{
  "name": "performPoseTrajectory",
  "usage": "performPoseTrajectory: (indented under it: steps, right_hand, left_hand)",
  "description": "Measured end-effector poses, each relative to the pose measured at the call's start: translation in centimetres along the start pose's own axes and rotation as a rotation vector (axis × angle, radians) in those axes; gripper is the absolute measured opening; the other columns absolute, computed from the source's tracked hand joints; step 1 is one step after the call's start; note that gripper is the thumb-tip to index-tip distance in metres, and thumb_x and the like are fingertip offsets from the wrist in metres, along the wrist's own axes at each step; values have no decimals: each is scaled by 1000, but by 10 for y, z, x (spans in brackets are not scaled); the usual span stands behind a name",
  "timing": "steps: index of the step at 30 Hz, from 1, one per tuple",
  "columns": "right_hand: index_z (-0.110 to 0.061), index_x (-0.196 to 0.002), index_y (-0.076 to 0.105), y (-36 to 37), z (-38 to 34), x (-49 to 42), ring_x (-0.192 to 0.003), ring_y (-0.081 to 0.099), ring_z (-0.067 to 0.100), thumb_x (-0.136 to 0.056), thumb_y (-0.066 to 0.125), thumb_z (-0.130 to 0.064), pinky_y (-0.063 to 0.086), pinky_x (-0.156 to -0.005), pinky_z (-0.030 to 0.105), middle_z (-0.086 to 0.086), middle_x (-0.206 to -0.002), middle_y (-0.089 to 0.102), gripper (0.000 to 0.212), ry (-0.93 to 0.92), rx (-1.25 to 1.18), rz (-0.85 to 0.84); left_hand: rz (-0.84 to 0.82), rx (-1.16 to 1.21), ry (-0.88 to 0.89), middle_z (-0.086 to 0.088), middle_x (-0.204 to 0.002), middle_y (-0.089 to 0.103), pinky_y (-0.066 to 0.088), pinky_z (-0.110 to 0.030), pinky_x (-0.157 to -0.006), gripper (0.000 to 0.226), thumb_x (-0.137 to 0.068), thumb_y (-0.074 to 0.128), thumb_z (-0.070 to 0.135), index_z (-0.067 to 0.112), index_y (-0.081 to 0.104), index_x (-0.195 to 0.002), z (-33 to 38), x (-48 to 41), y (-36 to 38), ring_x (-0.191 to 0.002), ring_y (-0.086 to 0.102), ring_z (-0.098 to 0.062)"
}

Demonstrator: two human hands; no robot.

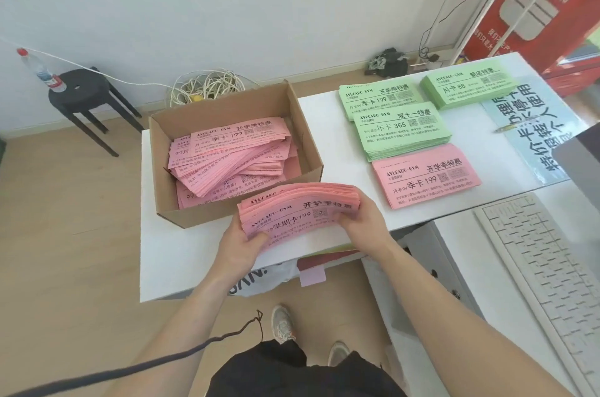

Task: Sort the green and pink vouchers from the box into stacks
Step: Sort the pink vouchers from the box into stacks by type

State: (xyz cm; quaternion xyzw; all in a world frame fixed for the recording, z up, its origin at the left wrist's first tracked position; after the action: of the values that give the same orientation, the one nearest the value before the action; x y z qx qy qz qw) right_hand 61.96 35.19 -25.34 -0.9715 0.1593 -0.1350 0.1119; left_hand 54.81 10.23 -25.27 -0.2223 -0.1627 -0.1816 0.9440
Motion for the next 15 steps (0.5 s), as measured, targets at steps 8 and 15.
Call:
performPoseTrajectory:
  steps: [8, 15]
  right_hand:
    - [-24, -122, 60, -140, -4, 20, -103, 71, 10, -89, 73, -6, 59, -87, 37, -8, -111, 74, 40, 201, 70, 253]
    - [-20, -125, 59, -220, 4, -22, -101, 70, 19, -87, 68, -1, 58, -89, 44, -3, -109, 70, 44, 311, 163, 337]
  left_hand:
    - [-459, 12, 104, 14, -125, 68, 49, -35, -103, 49, -90, 73, 11, 30, 54, -132, 69, -20, 108, -119, 62, -9]
    - [-421, 79, -48, 0, -121, 70, 61, -39, -87, 34, -92, 67, 6, 20, 61, -122, 120, -54, 196, -105, 70, -19]
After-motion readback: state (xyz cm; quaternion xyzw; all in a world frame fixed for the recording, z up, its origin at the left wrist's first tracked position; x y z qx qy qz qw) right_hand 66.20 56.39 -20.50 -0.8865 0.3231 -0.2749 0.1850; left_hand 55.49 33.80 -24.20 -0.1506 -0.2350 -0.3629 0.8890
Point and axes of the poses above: each hand's wrist, its own x-axis away from the middle knuckle, its own y-axis out of the palm, z = x × y, the point moved 3 cm from there along -x, towards the middle knuckle
